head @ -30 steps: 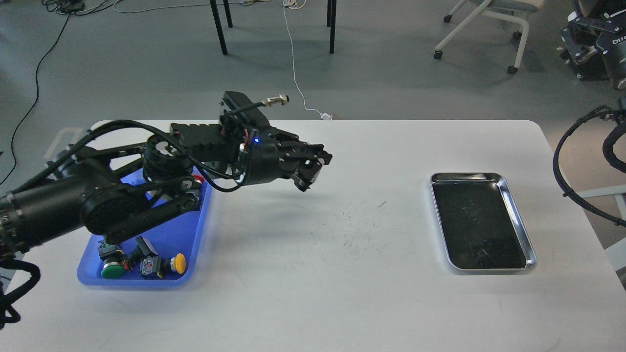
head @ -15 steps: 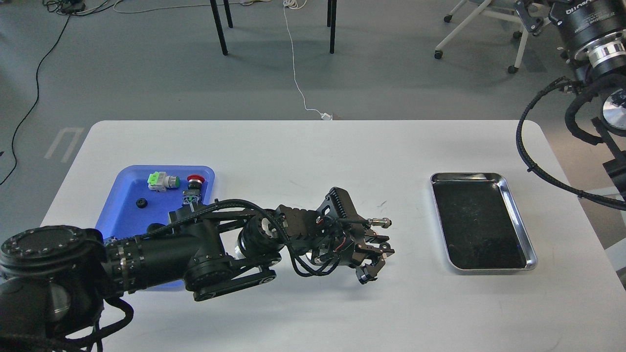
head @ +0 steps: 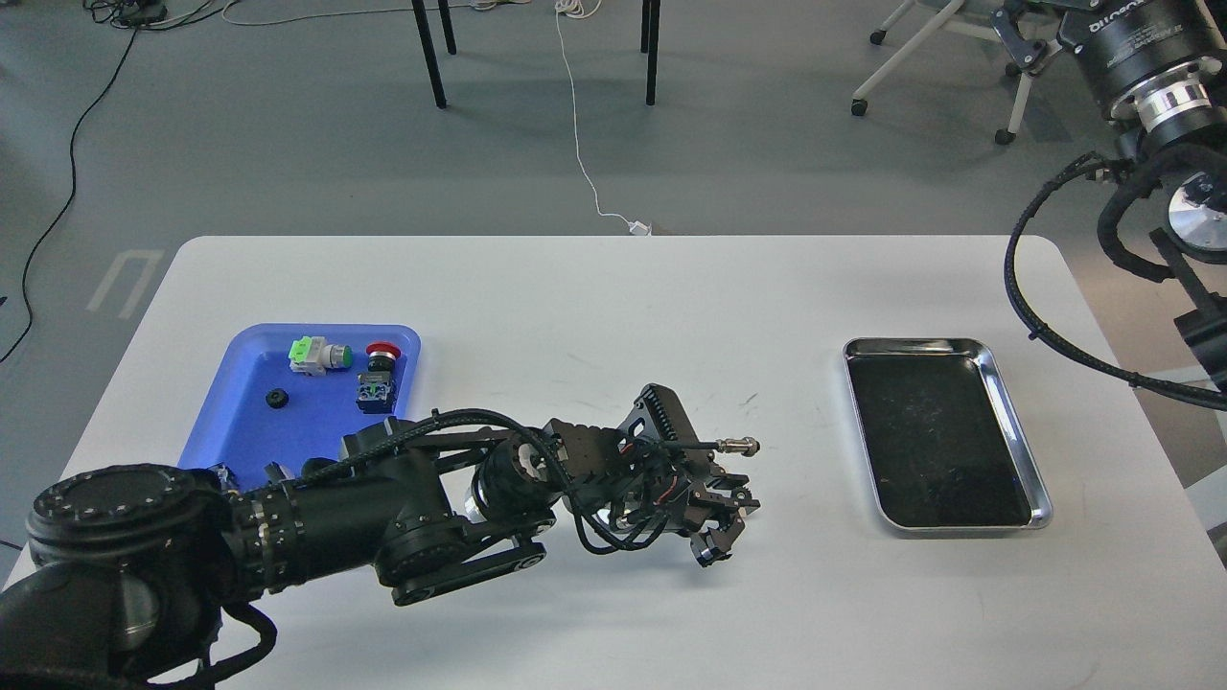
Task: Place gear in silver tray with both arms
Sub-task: 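Carry the gear to the table center and open the left gripper, then raise the left arm back away from the table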
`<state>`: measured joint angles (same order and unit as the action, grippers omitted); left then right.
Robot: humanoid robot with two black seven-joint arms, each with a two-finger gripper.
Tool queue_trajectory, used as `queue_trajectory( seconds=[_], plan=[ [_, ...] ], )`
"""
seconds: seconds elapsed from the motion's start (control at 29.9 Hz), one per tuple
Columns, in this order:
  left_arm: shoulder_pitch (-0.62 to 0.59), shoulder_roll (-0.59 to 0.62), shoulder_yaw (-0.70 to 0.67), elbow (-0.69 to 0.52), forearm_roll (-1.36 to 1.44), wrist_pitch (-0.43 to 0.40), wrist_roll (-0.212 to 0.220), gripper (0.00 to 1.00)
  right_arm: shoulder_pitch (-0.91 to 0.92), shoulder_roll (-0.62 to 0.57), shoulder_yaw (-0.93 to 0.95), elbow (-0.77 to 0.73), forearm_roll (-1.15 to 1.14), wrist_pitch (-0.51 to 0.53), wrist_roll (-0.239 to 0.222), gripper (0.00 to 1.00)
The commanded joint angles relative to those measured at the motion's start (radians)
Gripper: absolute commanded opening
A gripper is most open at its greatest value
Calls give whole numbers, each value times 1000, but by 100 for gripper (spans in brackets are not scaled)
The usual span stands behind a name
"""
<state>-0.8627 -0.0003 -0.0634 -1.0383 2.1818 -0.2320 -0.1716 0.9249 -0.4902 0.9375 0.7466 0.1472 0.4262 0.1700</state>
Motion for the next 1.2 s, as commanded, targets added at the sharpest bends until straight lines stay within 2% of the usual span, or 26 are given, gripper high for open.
queue_trajectory(
  seconds=[0.0, 0.13, 0.23, 0.5, 0.67, 0.84, 1.07, 1.17],
  plan=[
    [1, 8, -9, -9, 0, 5, 1, 59, -5, -4, -2, 4, 0, 0, 0, 99],
    [4, 32, -33, -16, 0, 14, -2, 60, -5, -8, -14, 5, 0, 2, 2, 99],
    [8, 45, -110, -17, 0, 33, -6, 63, -1, -11, -13, 5, 0, 2, 5, 99],
    [5, 137, -343, -59, -478, 33, -20, 70, 29, -103, -109, 45, -6, 62, 0, 99],
    [7, 204, -478, -52, -876, 34, -25, 71, 156, -133, -293, 45, -11, 62, 8, 99],
    [5, 293, -565, -33, -1322, 22, -115, 74, 331, -133, -534, 53, -64, 62, 8, 99],
    [42, 457, -570, 1, -1807, 19, -123, 94, 527, -123, -834, 131, -187, 62, -7, 99],
    [68, 517, -578, 3, -1928, 20, -123, 96, 590, -117, -945, 175, -264, 62, -7, 99]
  ],
)
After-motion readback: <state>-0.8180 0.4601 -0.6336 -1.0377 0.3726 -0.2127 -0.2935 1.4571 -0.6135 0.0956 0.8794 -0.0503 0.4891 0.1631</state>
